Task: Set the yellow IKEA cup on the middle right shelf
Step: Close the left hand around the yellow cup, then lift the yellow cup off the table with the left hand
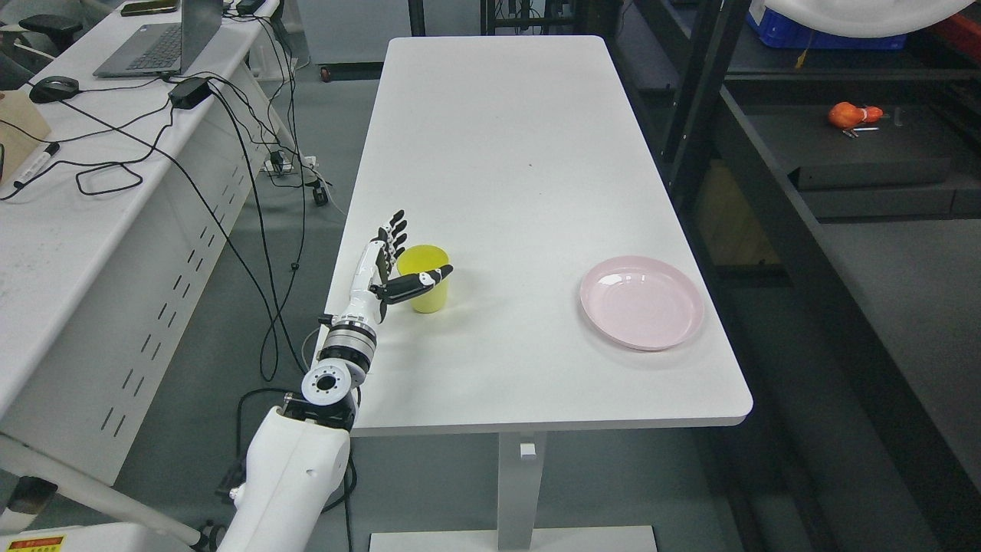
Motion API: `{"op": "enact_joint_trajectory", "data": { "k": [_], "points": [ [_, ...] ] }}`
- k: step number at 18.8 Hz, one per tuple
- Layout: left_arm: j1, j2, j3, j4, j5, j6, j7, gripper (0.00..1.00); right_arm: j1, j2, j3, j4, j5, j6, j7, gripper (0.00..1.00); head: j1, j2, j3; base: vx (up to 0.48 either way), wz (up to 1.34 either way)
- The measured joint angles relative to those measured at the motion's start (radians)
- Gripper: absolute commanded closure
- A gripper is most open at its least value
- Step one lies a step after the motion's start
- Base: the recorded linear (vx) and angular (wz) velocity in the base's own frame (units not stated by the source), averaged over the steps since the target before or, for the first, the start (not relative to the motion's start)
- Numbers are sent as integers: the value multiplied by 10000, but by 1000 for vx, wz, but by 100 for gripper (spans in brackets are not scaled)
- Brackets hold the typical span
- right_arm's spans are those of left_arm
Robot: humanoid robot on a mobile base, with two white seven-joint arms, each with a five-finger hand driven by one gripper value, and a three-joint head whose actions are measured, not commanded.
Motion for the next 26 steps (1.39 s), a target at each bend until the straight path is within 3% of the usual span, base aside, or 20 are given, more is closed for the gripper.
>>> {"op": "enact_joint_trajectory", "data": {
  "k": [8, 11, 16, 23, 26],
  "points": [
    [-225, -73, -242, 843, -13, 0, 19, 1, 0, 0, 0, 0, 0, 0, -30, 1, 0, 0, 0, 0, 0],
    [-260, -90, -305, 1033, -15, -1, 41, 9, 0, 0, 0, 0, 0, 0, -32, 1, 0, 0, 0, 0, 0],
    [-283, -108, -353, 1235, -6, -87, 56, 38, 0, 0, 0, 0, 0, 0, -32, 1, 0, 0, 0, 0, 0],
    [-172, -126, -88, 1427, 19, -1159, -19, 99, 1, 0, 0, 0, 0, 0, -36, 1, 0, 0, 0, 0, 0],
    [-92, -129, 122, 1415, 29, -2313, 0, 100, 0, 0, 0, -1, 0, 0, -65, 1, 0, 0, 0, 0, 0]
  ]
}}
